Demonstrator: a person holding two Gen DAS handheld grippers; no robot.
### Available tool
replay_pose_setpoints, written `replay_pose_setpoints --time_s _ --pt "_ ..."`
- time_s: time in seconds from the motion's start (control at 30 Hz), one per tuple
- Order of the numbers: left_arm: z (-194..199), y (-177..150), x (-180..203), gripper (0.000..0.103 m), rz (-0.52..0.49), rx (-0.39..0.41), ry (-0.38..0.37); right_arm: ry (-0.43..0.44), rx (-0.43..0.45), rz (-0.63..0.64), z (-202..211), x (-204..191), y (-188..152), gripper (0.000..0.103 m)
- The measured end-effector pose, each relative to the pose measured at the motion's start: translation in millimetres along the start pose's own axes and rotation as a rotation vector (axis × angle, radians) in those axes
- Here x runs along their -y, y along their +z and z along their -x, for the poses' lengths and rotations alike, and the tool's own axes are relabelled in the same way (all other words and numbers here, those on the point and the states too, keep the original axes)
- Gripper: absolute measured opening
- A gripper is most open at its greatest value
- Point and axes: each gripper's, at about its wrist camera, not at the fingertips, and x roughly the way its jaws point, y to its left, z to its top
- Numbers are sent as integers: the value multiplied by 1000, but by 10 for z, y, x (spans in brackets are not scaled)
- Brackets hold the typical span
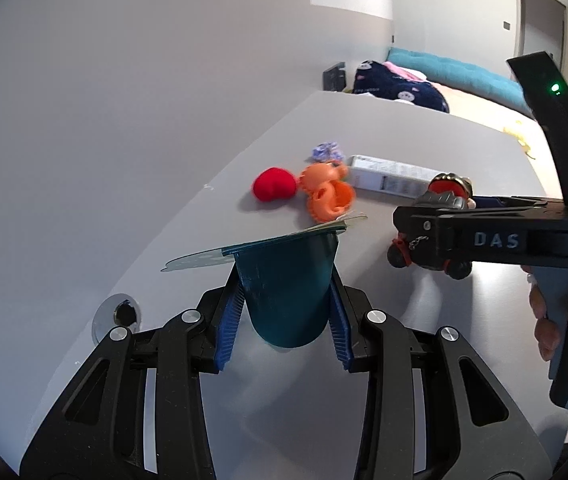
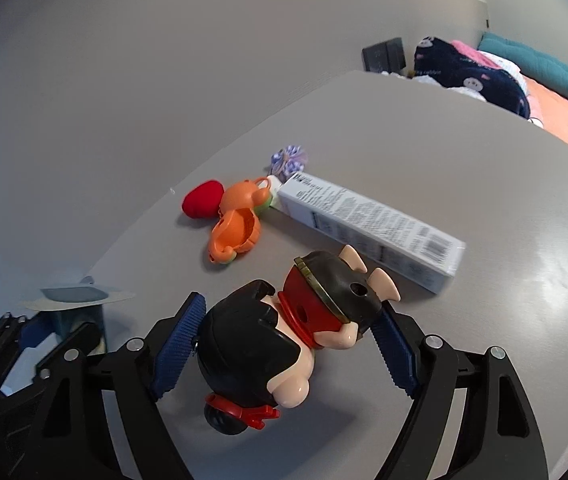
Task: Collect trash
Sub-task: 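Grasp the teal fan-shaped toy with the left tool while the right tool grasps the black-haired doll, then carry the teal toy and doll over the black bin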
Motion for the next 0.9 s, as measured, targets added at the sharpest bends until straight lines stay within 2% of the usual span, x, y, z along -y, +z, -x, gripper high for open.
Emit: replay_pose_setpoints --time_s 0.37,0.9 --pt "209 192 752 39 -53 37 -62 -6 82 -26 706 505 -22 82" --pt "287 384 1984 39 -131 46 -194 -102 156 -115 1531 1617 -277 82"
